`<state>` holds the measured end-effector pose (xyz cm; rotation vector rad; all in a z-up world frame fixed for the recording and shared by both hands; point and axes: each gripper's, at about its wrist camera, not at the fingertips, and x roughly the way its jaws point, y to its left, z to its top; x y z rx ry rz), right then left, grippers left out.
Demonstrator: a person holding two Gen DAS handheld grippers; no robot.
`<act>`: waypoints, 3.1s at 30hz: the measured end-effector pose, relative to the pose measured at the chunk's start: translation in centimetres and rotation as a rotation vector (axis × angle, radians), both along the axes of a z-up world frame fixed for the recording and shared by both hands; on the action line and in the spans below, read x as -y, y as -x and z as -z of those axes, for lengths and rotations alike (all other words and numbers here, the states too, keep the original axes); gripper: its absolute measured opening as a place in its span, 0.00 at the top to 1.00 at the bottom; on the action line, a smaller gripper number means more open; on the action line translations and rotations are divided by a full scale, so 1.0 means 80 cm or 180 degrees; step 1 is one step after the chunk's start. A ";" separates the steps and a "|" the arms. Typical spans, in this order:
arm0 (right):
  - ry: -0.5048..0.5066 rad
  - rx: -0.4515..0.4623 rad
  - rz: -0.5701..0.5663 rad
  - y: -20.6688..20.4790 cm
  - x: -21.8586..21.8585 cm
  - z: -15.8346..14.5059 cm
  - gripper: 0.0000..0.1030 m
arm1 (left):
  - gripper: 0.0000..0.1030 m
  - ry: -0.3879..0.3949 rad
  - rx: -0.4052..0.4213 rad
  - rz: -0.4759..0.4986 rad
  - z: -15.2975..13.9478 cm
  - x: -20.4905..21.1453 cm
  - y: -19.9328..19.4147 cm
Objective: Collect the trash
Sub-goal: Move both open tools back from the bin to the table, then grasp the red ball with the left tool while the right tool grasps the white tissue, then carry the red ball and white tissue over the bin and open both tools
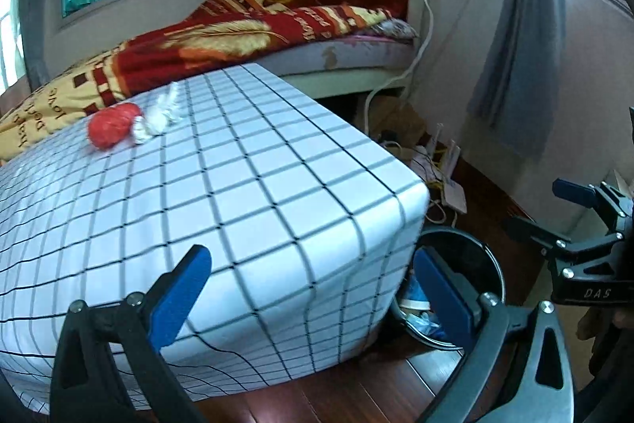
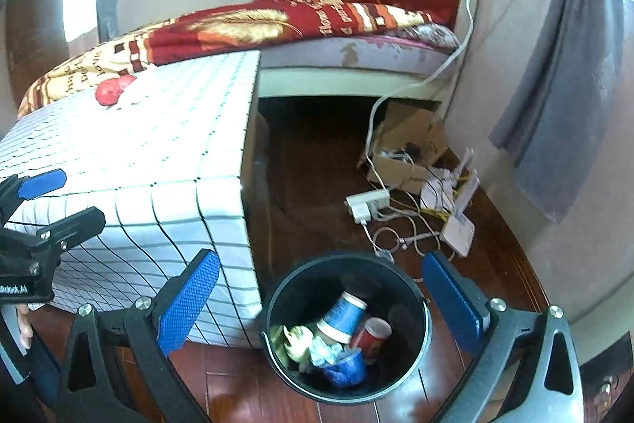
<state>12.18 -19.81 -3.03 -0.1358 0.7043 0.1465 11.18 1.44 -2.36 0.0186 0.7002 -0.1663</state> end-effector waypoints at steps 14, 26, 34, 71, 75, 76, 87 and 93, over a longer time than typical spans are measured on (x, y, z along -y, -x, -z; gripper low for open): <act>-0.0160 0.0269 -0.0519 -0.018 -0.093 -0.023 0.00 | 0.00 -0.0027 0.0128 -0.0501 -0.006 -0.112 -0.005; -0.0179 0.0078 -0.0987 -0.078 -0.221 -0.037 0.00 | 0.00 0.0267 0.0006 -0.0919 -0.011 -0.234 -0.033; -0.0082 0.0069 -0.1376 -0.157 -0.316 -0.044 0.10 | 0.01 0.0255 -0.0045 -0.1077 -0.010 -0.284 -0.090; -0.0121 -0.0579 -0.1361 -0.387 -0.389 0.024 0.66 | 0.58 0.0113 -0.0543 -0.0458 0.033 -0.294 -0.304; -0.0143 -0.0544 -0.1388 -0.375 -0.385 0.020 0.71 | 0.62 0.0171 -0.0458 -0.0427 0.027 -0.291 -0.288; -0.0149 -0.0507 -0.1387 -0.368 -0.381 0.017 0.71 | 0.62 0.0162 -0.0443 -0.0426 0.027 -0.290 -0.285; -0.0204 -0.0300 -0.1371 -0.292 -0.331 -0.005 0.71 | 0.62 0.0127 -0.0217 -0.0455 0.007 -0.277 -0.212; -0.0219 -0.0191 -0.1370 -0.239 -0.302 -0.018 0.71 | 0.62 0.0146 -0.0133 -0.0462 -0.007 -0.262 -0.170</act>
